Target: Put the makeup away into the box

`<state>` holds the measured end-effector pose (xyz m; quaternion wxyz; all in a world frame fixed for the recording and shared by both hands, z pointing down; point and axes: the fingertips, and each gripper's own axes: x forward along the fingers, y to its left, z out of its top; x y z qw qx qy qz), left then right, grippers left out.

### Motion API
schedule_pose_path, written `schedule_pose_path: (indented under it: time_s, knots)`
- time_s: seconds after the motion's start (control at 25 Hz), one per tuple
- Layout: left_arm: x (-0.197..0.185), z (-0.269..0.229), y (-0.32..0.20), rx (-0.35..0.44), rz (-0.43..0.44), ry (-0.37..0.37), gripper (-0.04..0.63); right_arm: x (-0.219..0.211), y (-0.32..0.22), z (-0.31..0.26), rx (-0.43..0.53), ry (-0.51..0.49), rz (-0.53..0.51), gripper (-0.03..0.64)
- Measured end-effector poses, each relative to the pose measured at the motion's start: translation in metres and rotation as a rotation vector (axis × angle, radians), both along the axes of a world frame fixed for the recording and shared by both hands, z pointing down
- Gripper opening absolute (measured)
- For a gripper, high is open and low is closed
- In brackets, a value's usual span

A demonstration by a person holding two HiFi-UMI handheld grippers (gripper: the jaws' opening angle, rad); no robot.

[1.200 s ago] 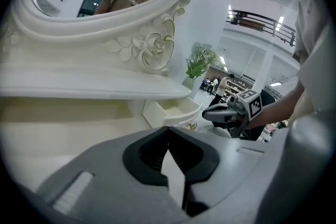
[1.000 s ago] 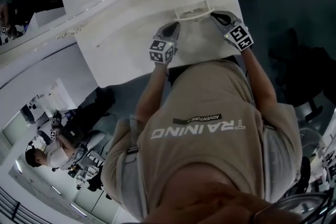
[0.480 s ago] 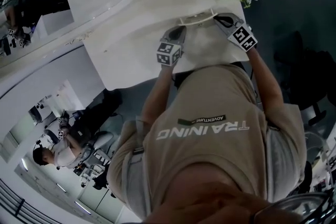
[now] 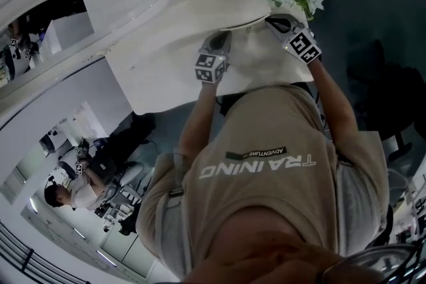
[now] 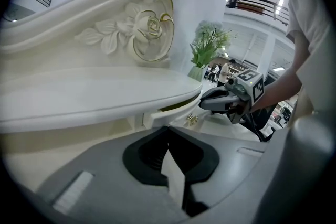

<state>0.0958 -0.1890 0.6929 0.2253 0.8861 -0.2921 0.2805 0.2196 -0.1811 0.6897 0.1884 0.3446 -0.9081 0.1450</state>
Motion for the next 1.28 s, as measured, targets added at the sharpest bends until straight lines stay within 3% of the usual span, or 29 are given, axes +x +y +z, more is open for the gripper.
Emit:
schedule_pose_path:
  time_s: [0.4,0.76,1.12,1.28]
  knots:
    - [0.002,-0.001,-0.024,0.003,-0.079,0.038,0.006,0.004,-0.023,-0.001,0.03,-0.037,0.076,0.003]
    - [0.0,-0.002,-0.028,-0.019,-0.08,0.103,0.006,0.007,-0.027,-0.001,0.04,0.002,0.092,0.003]
    - [-0.035,-0.018,-0.005,-0.021,0.007,0.159,0.006,0.0,0.006,-0.009,-0.021,0.094,0.22,0.003]
    - [-0.068,-0.026,0.009,-0.027,0.044,0.191,0.006,-0.026,0.023,-0.022,-0.017,0.127,0.278,0.003]
